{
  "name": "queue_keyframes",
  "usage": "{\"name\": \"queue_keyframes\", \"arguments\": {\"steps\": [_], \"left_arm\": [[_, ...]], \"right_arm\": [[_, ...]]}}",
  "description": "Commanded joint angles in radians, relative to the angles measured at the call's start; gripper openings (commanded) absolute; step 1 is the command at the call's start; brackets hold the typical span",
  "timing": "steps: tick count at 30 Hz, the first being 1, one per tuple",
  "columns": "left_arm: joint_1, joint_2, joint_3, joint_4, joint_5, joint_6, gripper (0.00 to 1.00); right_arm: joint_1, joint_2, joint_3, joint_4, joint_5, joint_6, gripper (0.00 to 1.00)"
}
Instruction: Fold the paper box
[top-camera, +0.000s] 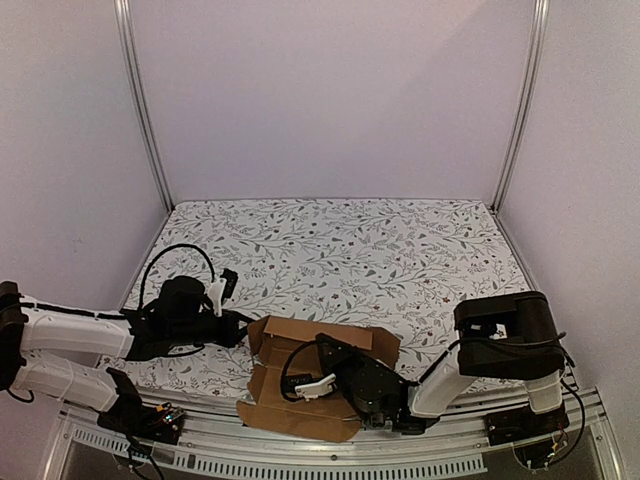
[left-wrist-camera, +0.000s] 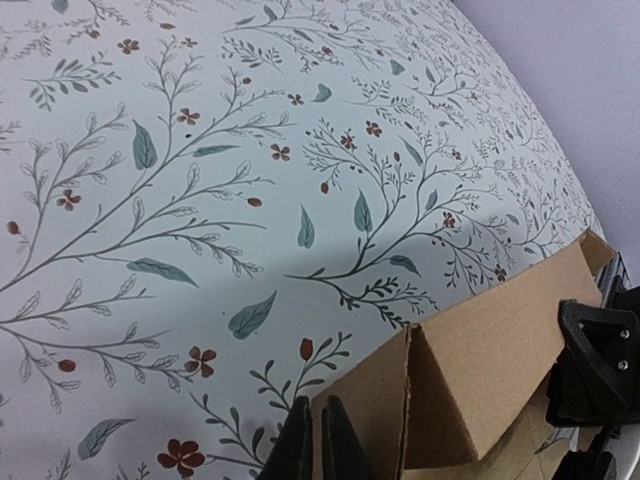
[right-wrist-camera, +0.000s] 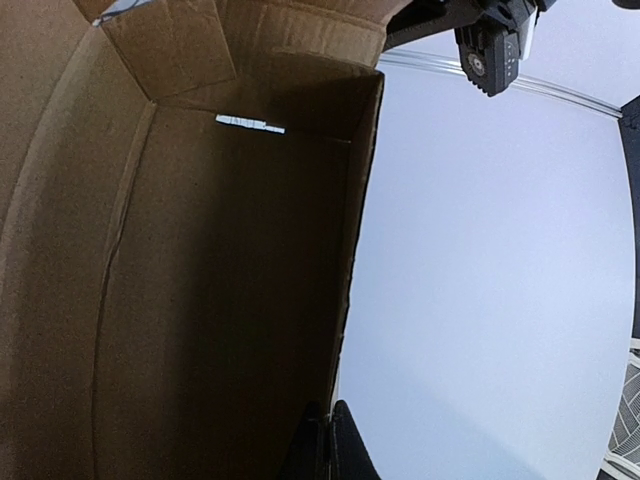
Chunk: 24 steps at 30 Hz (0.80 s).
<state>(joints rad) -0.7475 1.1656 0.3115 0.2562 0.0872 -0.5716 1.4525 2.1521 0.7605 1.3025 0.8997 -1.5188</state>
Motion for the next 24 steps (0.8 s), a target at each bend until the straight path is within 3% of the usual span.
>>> {"name": "queue_keyframes", "arguments": {"steps": [1,24], "left_arm": [[0.007,0.003,0.017,-0.011,0.019,0.005,0.05],[-0.023,-0.068,-0.053,-0.027,0.108,-0.064,0.07]], "right_arm": [[-0.004,0.042,0.003,-0.055,-0.025,0.019,0.0],[-0.005,0.051,0.014,-0.05,-0.024,0.013,0.0]]}}
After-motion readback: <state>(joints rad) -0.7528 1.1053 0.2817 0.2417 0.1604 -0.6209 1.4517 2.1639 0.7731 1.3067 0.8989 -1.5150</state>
